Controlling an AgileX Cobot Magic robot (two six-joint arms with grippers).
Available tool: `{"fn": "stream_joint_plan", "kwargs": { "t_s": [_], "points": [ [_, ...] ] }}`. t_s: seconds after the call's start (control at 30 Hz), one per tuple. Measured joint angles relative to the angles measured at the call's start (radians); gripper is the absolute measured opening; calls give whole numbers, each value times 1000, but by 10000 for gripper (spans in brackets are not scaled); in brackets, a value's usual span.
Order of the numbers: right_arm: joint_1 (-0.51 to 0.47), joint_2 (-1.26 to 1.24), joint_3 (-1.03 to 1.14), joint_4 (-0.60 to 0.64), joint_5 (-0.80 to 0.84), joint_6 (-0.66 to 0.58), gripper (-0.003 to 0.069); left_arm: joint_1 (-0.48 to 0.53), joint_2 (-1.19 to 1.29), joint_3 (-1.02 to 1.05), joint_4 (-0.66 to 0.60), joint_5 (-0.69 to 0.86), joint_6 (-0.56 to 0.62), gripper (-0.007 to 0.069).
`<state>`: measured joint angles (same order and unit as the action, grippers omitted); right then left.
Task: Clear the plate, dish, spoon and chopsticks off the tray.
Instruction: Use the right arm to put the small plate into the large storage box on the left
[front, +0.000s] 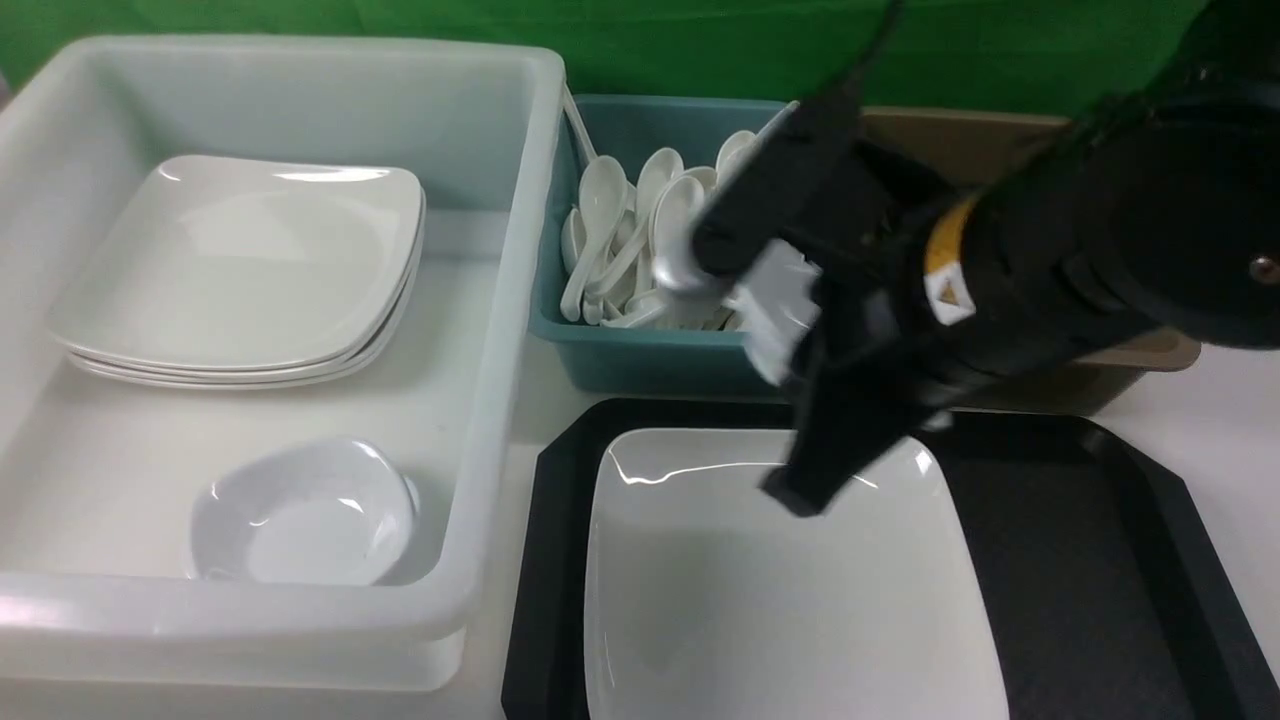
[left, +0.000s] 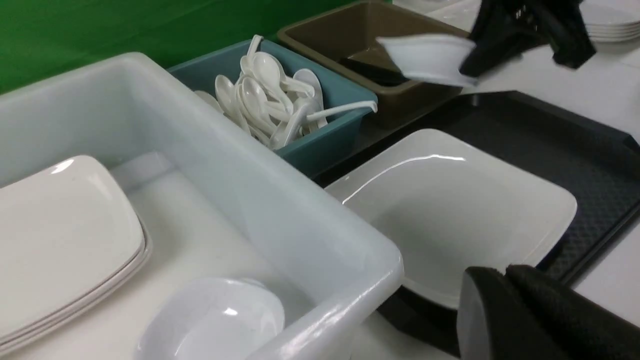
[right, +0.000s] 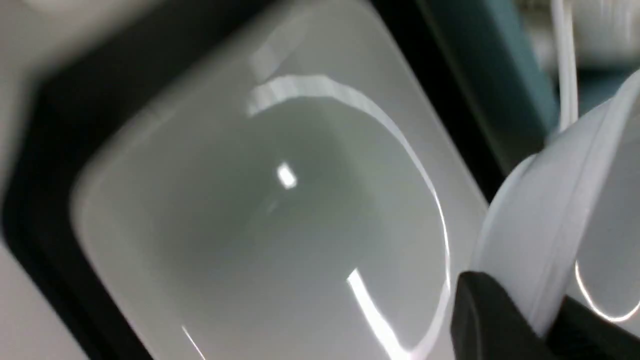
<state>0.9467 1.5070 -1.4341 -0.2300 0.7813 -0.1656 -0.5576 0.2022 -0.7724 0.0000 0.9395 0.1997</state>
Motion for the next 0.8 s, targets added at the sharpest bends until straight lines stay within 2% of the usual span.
{"fn": "stream_joint_plan", "kwargs": {
  "t_s": [0.07, 0.17, 0.2, 0.27, 0.37, 0.57, 0.8],
  "points": [
    [83, 68, -133, 15, -34, -14, 54, 0, 1, 0, 37, 41, -26, 17],
    [124, 161, -273, 39, -41, -51, 54, 0, 1, -1, 83, 87, -77, 17],
    [135, 264, -390, 104, -25, -104, 54, 0, 1, -7, 120, 129, -119, 17],
    [136, 390, -521, 179, 10, -169, 53, 0, 1, -19, 144, 164, -138, 17],
    [135, 555, -675, 218, 79, -196, 53, 0, 1, -26, 155, 181, -152, 17],
    [133, 836, -985, 245, 206, -222, 53, 0, 1, -29, 159, 184, -156, 17],
    [129, 954, -1094, 251, 228, -221, 62, 0, 1, -29, 159, 182, -156, 17]
  ]
}}
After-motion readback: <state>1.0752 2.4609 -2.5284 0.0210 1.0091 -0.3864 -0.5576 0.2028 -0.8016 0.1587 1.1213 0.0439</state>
